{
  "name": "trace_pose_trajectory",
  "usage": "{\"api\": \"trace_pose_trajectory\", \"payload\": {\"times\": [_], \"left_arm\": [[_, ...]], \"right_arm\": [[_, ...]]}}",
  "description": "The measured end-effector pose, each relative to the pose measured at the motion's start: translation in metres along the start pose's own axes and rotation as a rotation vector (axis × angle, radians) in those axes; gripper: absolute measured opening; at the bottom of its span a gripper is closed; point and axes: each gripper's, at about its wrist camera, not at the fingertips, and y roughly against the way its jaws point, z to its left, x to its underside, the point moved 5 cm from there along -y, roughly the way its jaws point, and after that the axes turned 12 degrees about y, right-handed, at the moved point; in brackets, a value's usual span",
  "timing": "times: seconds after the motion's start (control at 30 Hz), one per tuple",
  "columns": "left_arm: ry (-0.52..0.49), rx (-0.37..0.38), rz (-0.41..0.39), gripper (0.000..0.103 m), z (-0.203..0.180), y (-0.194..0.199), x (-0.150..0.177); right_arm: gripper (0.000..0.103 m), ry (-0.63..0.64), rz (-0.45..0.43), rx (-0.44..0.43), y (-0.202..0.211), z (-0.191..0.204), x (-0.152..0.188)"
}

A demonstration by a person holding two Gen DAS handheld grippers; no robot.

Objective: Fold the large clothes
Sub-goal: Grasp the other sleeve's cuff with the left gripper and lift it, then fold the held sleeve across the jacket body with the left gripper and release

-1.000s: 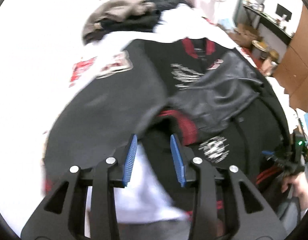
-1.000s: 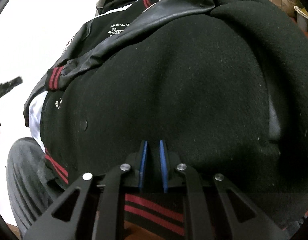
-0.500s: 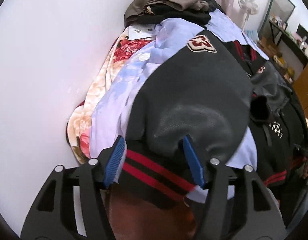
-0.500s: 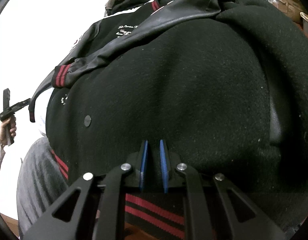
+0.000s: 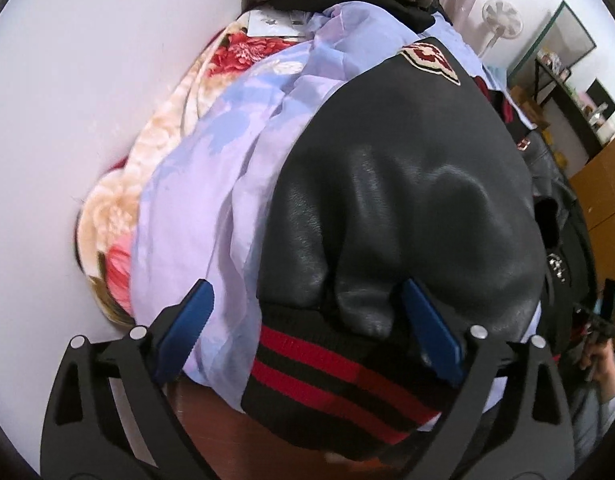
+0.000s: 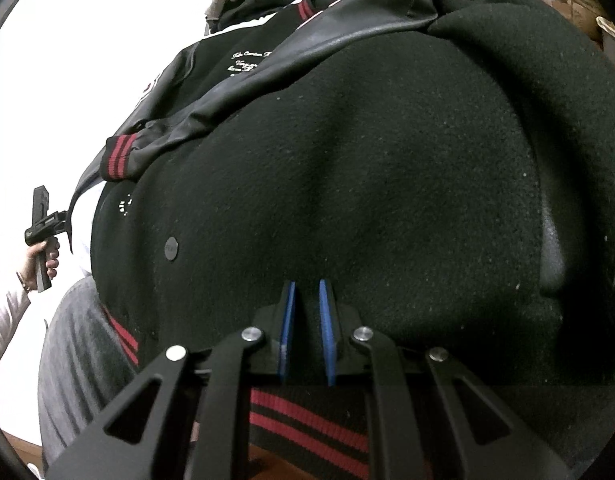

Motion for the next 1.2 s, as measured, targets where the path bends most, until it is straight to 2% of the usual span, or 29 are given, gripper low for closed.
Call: {"api": "trace_pose_trajectory", "payload": {"times": [0.07, 0.13, 0.2, 0.3, 0.4, 0.5, 0.57, 0.63, 0.73, 0.83, 0.93, 1.0, 1.07, 1.2], "left_arm": [[0.015, 0.021, -0.003, 0.094, 0.000, -0.004, 0.001], [0.059, 0.071, 0.007, 0.089, 0.000, -0.011, 0.006], [0.078, 0.110, 0.004, 0.068, -0.005, -0.009, 0.008], [0.064, 0.101, -0.007, 0.052, -0.015, 0.006, 0.011], [0.048, 0.094, -0.028, 0.042, -0.024, 0.029, 0.011], [0.035, 0.099, -0.054, 0.041, -0.037, 0.054, 0.010], [0.010, 0.091, -0.059, 0.041, -0.047, 0.063, 0.007], [-0.023, 0.073, -0.055, 0.041, -0.058, 0.070, 0.007], [-0.058, 0.047, -0.051, 0.041, -0.067, 0.077, 0.007], [-0.127, -0.027, -0.056, 0.041, -0.079, 0.084, 0.013], [-0.163, -0.034, -0.059, 0.041, -0.089, 0.089, 0.019], [-0.194, -0.016, -0.050, 0.040, -0.102, 0.091, 0.026], [-0.222, 0.006, -0.045, 0.035, -0.117, 0.093, 0.031], [-0.285, 0.126, -0.051, 0.029, -0.162, 0.112, 0.039]], "right_arm": [[0.014, -0.003, 0.001, 0.000, 0.000, 0.000, -0.001], [0.014, -0.005, 0.003, 0.003, -0.001, 0.000, -0.001], [0.014, -0.006, 0.006, 0.009, -0.002, 0.000, -0.001], [0.014, -0.011, 0.009, 0.024, -0.003, 0.001, -0.003], [0.015, 0.010, 0.005, 0.051, 0.000, 0.006, -0.004], [0.016, 0.074, -0.025, 0.091, 0.008, 0.015, -0.007], [0.022, 0.103, -0.055, 0.105, 0.015, 0.019, -0.009], [0.042, 0.124, -0.082, 0.116, 0.023, 0.022, -0.009], [0.043, 0.138, -0.100, 0.113, 0.030, 0.024, -0.007], [0.043, 0.131, -0.103, 0.104, 0.034, 0.022, -0.005], [0.043, 0.124, -0.110, 0.092, 0.037, 0.021, -0.004], [0.044, 0.115, -0.115, 0.082, 0.038, 0.019, -0.004], [0.044, 0.113, -0.121, 0.080, 0.039, 0.020, -0.005], [0.044, 0.158, -0.169, 0.073, 0.047, 0.032, -0.009]]}}
